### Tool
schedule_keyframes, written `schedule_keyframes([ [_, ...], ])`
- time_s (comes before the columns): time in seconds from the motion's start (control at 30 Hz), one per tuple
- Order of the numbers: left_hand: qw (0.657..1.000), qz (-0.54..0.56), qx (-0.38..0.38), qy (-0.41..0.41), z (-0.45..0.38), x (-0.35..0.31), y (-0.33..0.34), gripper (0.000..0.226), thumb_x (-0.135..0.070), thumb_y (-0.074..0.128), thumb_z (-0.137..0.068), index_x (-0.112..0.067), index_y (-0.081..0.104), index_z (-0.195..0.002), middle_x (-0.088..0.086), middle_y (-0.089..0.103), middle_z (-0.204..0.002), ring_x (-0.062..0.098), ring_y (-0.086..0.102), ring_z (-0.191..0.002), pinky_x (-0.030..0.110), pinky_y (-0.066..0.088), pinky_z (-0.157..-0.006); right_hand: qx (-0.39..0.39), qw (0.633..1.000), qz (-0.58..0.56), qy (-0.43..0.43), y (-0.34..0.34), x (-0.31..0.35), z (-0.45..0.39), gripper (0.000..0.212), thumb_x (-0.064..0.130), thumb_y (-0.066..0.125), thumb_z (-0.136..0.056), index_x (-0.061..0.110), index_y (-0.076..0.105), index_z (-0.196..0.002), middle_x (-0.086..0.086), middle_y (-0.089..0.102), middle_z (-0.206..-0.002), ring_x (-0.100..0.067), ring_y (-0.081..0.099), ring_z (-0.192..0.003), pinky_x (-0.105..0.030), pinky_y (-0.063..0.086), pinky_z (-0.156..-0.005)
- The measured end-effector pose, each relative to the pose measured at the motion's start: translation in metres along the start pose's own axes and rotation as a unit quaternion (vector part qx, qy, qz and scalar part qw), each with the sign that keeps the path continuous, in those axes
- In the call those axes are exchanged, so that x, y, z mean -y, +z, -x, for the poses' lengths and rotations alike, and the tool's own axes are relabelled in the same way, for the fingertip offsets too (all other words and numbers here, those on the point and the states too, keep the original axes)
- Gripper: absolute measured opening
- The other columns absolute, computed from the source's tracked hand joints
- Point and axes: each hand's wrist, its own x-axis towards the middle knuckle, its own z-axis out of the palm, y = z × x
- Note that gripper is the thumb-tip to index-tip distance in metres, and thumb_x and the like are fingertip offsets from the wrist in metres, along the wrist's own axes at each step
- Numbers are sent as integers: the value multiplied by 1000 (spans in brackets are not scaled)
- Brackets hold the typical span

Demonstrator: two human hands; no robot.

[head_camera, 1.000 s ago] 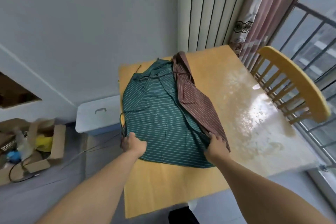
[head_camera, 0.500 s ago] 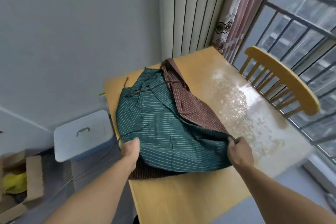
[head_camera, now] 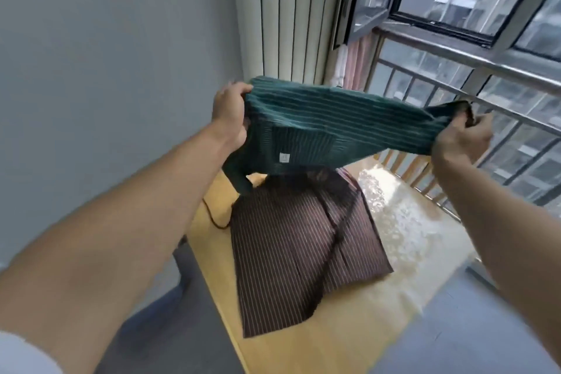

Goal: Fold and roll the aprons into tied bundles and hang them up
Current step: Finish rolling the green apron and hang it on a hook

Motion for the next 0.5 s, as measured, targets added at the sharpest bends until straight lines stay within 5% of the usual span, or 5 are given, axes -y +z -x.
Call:
schedule_keyframes([
  [0.07, 999, 25, 14, 20, 7, -29, 20, 5, -12, 59, -84, -12, 58, -89, 17, 64, -99, 32, 65, -95, 49, 57, -91, 19, 999, -29, -18, -9, 31, -16, 29, 45, 54, -101, 16, 56, -99, -1, 58, -96, -19, 55, -85, -12, 39, -55],
  [0.17, 999, 47, 1, 17, 20, -47, 39, 5, -11, 56, -90, -9, 59, -93, 14, 67, -87, 30, 69, -85, 46, 63, -78, 167, 986, -22, -12, -29, 55, -47, 32, 48, 65, -90, 17, 69, -85, -5, 70, -89, -22, 67, -81, -39, 58, -76],
  [0.3, 987, -123, -46, -96, 32, -25, 30, 15, -10, 53, -96, -12, 53, -81, 6, 58, -76, 16, 61, -63, 21, 50, -43, 456, 862, 191, 106, -64, 69, -67, 30, 29, 53, -104, 7, 63, -86, -2, 57, -58, -9, 48, -34, -19, 41, -32],
  [0.37, 934, -301, 22, -193, 34, -7, 10, 20, -10, 52, -100, -10, 54, -81, 7, 52, -72, 12, 52, -54, 19, 43, -37, 540, 766, 314, 151, -72, 63, -77, 39, 23, 40, -107, 5, 57, -76, -2, 45, -51, -10, 36, -31, -16, 31, -30],
  [0.5, 736, -543, 186, -360, 50, 38, -28, 28, -6, 37, -108, 0, 59, -91, 4, 59, -52, 5, 47, -34, 15, 40, -33, 560, 607, 534, 179, -51, 23, -66, 44, 15, 43, -100, 8, 59, -60, -1, 43, -49, -10, 34, -30, -16, 29, -32],
])
